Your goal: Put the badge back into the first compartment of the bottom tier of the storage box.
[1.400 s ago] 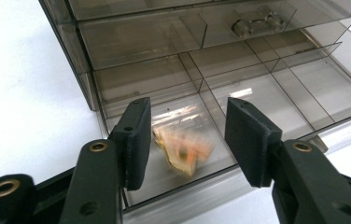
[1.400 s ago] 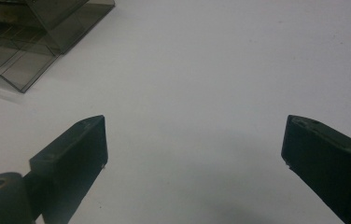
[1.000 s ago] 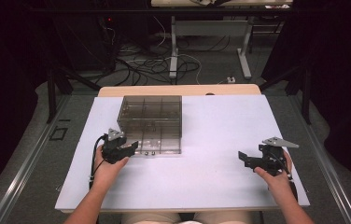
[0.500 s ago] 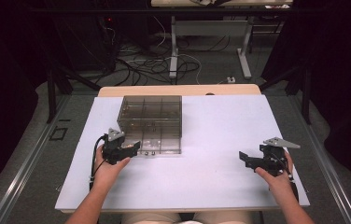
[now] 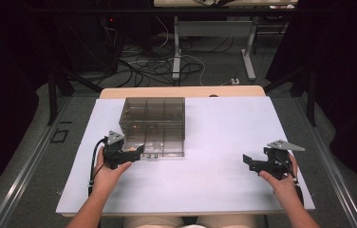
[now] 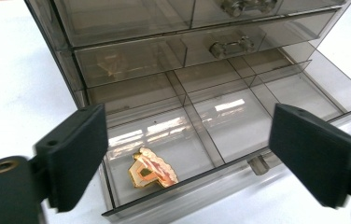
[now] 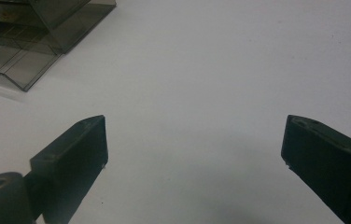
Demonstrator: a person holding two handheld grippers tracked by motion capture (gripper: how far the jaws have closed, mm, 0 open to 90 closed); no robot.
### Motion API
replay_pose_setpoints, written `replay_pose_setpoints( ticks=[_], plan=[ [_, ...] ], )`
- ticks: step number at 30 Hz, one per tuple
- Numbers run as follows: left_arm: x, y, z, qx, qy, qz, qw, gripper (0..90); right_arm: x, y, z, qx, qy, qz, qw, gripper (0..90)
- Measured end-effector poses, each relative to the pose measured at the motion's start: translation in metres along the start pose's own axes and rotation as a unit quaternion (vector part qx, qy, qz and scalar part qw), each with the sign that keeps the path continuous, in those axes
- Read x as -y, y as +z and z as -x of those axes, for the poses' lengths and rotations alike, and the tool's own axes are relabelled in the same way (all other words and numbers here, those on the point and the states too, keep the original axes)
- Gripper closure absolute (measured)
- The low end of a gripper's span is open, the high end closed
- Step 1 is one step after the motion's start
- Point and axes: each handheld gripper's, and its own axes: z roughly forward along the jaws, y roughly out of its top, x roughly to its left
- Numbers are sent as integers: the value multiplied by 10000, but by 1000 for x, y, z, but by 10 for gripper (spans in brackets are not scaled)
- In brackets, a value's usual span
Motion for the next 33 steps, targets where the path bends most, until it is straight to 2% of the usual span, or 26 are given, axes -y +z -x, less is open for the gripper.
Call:
replay_pose_setpoints(
  ticks=[1, 3, 9, 10, 12, 18, 25, 33],
  plan=[
    [0, -1, 1, 39, -56, 9, 10000, 102, 0, 0, -1, -6, 29, -6, 10000, 66],
    [-2, -3, 2, 61, -25, 68, 10000, 84, 0, 0, -1, -27, 36, 0, 10000, 66],
    [-4, -7, 10, 183, 104, 3, 9998, 6, 0, 0, -1, -20, 41, -1, 10000, 66],
    [-4, -7, 11, 151, 186, 19, 9997, 6, 0, 0, -1, 8, 31, -6, 10000, 66],
    [-5, -8, 14, 188, 226, 9, 9996, 6, 0, 0, -1, 2, 33, -2, 10000, 66],
    [-9, -17, 20, 283, 285, 75, 9992, 6, 0, -2, 0, 4, 71, 39, 10000, 66],
    [-15, -29, 25, 178, 383, 136, 9990, 8, 0, -2, 1, 5, 30, 26, 10000, 66],
    [-17, -52, 30, 361, 396, 220, 9983, 8, 1, -3, 0, 14, 63, 18, 10000, 66]
  ],
)
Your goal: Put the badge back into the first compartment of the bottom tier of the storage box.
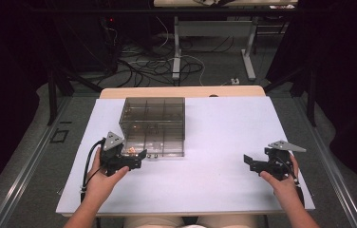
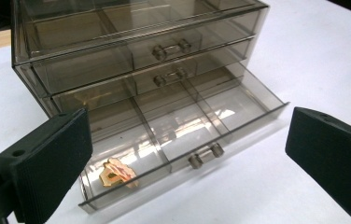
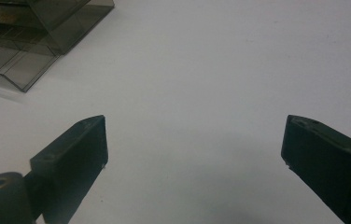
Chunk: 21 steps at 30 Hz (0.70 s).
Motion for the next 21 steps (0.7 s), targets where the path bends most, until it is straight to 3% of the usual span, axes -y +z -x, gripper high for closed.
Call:
replay_pose_setpoints(
  ticks=[12, 21],
  plan=[
    [7, -37, -3, -9, -213, 322, 9993, 7, 0, 0, 0, 24, -62, 10, 10000, 66],
    [24, -47, -16, -152, -413, 313, 9985, 6, 0, -1, -1, 13, -41, 26, 10000, 66]
  ],
)
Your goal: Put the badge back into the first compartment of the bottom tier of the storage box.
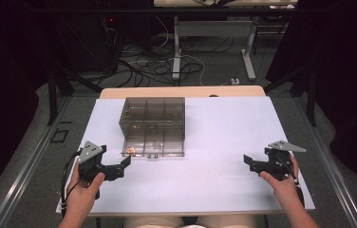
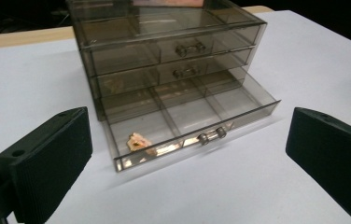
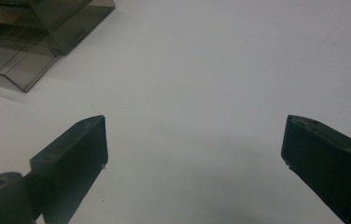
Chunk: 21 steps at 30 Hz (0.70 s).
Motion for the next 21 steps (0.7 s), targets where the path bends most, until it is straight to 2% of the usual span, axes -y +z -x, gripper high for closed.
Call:
replay_pose_setpoints(
  ticks=[8, 12, 21],
  plan=[
    [19, 0, -13, -139, -103, -8, 9999, 6, 0, 1, 0, 36, 13, 16, 10000, 66],
    [23, 0, -19, -277, -21, -6, 9996, 6, 0, 1, 0, -9, 40, -14, 10000, 66],
    [31, 6, -29, -306, -178, -57, 9994, 7, 1, 3, 1, -3, 25, -40, 10000, 66]
  ],
)
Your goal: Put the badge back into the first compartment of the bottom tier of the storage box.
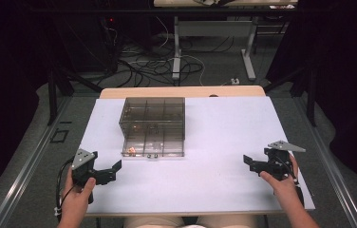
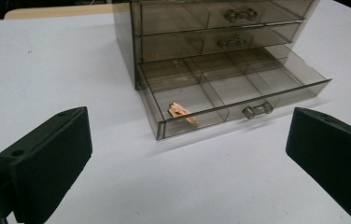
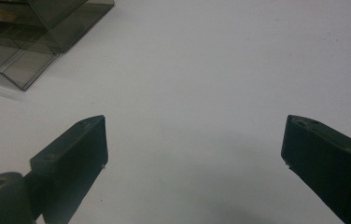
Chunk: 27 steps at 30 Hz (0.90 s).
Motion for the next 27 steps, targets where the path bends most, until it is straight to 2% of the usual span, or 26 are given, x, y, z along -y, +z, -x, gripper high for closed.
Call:
replay_pose_setpoints(
  ticks=[11, 13, 27],
  plan=[
    [8, 5, -17, -134, -122, -164, 9997, 7, 0, 1, 3, 5, 66, -29, 10000, 66],
    [8, 5, -18, -121, -190, -169, 9996, 7, 0, 1, 4, -10, 90, -13, 10000, 66],
    [11, 7, -20, -129, -209, -273, 9993, 7, 1, 3, 6, -2, 111, -79, 9999, 66]
  ],
)
